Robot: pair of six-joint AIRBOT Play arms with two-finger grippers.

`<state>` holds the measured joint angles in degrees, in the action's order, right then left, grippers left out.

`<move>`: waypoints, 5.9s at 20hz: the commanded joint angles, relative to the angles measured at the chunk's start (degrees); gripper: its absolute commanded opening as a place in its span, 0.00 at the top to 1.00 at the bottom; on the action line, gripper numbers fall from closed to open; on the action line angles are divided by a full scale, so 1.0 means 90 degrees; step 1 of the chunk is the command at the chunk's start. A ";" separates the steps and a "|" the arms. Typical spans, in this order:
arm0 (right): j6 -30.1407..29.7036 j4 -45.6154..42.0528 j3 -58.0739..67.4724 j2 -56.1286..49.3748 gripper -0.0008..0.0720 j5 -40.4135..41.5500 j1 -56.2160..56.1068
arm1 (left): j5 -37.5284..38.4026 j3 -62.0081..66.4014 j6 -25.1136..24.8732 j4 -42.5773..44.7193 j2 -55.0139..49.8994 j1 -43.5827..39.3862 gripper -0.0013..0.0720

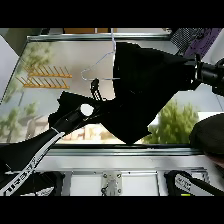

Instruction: Fold the clothes and pants, and hang the long-sleeved shirts on hangers.

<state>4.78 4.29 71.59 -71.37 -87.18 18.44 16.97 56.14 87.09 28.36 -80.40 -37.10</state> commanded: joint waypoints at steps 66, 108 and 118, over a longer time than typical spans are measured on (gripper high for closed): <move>0.0517 -0.1107 0.0005 0.0561 0.98 0.0937 -0.0947 | 0.3330 0.0852 -0.0124 0.3109 0.1583 0.4226 0.96; 0.0903 -0.0748 0.0010 0.0838 0.97 0.1472 -0.0954 | 0.4379 0.0272 0.0957 0.4896 0.2635 0.2625 0.96; 0.0903 -0.0738 0.0010 0.0838 0.97 0.1375 -0.0959 | 0.3538 -0.0748 0.1761 0.4843 0.3264 0.2008 0.13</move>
<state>12.86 -2.72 71.70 -63.88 -73.91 9.87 50.17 50.35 99.26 72.03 -51.62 -19.44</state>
